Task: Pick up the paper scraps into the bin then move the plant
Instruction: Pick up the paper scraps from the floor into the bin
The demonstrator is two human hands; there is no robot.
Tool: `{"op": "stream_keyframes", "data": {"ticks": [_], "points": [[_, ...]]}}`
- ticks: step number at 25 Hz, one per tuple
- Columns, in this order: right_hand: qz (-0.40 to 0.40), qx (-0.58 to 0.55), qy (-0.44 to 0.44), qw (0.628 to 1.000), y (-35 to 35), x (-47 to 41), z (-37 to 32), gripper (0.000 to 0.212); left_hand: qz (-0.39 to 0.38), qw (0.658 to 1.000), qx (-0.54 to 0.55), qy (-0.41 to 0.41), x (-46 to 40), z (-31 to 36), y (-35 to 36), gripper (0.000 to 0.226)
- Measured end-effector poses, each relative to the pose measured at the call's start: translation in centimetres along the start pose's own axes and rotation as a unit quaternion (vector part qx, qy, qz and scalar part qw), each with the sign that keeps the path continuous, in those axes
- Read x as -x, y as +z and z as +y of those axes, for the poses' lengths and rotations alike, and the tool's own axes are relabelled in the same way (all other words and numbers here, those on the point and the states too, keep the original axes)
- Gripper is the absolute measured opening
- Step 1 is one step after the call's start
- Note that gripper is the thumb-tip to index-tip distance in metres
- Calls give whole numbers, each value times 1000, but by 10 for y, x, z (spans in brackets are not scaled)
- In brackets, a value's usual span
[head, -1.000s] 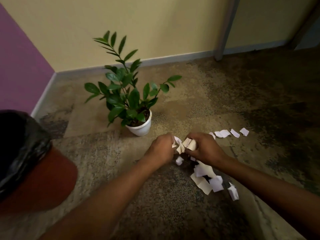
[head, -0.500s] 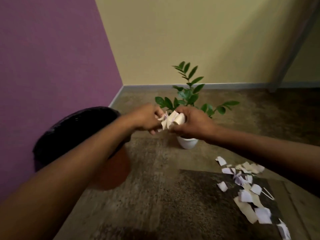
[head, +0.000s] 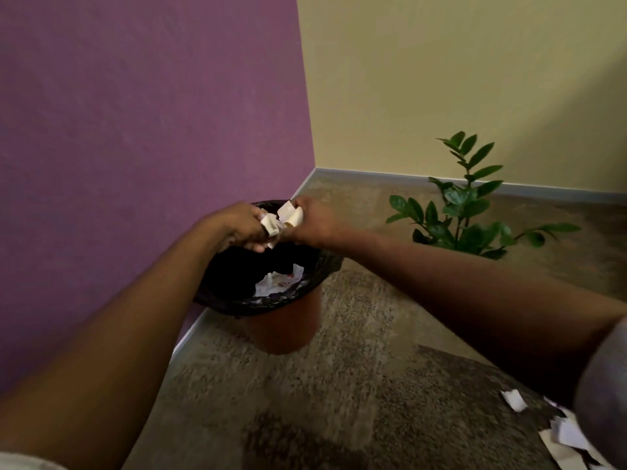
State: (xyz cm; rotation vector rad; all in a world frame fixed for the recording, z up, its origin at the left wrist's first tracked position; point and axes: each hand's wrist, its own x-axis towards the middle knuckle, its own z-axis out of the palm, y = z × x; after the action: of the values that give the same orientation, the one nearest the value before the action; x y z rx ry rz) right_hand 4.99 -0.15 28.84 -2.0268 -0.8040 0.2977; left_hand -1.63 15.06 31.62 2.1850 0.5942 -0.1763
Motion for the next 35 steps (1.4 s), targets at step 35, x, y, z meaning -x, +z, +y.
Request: {"op": "stream_keyframes", "data": {"ticks": [35], "points": [[-22, 246, 184, 951, -222, 238, 262, 25, -189, 900, -249, 304, -3, 116, 327, 50]]}}
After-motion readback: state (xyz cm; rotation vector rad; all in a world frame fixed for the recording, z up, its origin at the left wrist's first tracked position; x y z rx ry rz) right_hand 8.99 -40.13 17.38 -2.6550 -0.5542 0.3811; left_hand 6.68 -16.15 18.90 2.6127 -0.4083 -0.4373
